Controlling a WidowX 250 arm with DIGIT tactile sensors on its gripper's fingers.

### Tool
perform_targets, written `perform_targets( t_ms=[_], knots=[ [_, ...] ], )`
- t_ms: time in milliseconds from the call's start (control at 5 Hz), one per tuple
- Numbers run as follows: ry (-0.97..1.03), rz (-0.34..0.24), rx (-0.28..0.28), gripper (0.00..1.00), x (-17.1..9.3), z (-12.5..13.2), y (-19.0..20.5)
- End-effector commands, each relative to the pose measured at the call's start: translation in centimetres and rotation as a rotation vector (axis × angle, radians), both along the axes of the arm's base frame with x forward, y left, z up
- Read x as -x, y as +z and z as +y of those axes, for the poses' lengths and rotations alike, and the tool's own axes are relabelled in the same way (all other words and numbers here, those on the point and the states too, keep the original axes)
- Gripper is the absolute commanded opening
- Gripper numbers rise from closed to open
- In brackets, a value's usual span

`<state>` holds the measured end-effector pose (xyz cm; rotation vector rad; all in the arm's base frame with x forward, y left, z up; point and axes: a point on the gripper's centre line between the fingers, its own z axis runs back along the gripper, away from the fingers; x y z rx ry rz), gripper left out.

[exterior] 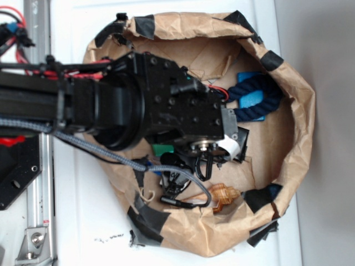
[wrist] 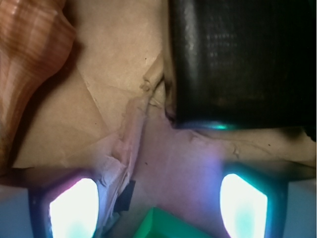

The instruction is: Grab the green block.

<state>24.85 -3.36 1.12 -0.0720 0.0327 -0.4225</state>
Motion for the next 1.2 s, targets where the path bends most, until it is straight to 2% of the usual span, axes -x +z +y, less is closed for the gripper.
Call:
perform_targets(
  t_ms=[0, 200, 400, 600, 800, 1000],
  knots=[
    [-0.049, -0.075, 0.134, 1.00, -0.1, 4.1, 3.6],
    [-0.231, -0.151, 0.101, 1.00, -0.9, 5.1, 7.0],
    [-0.287, -0.203, 0.117, 1.00, -0.2, 5.1, 7.8],
    [-0.501, -0.230, 0.021, 1.00, 0.0, 4.5, 7.0],
    [-0.589, -0.199, -0.049, 1.00, 0.6, 5.2, 5.6],
    [-0.581, -0.152, -0.049, 1.00, 1.6, 5.5, 4.0]
  ],
)
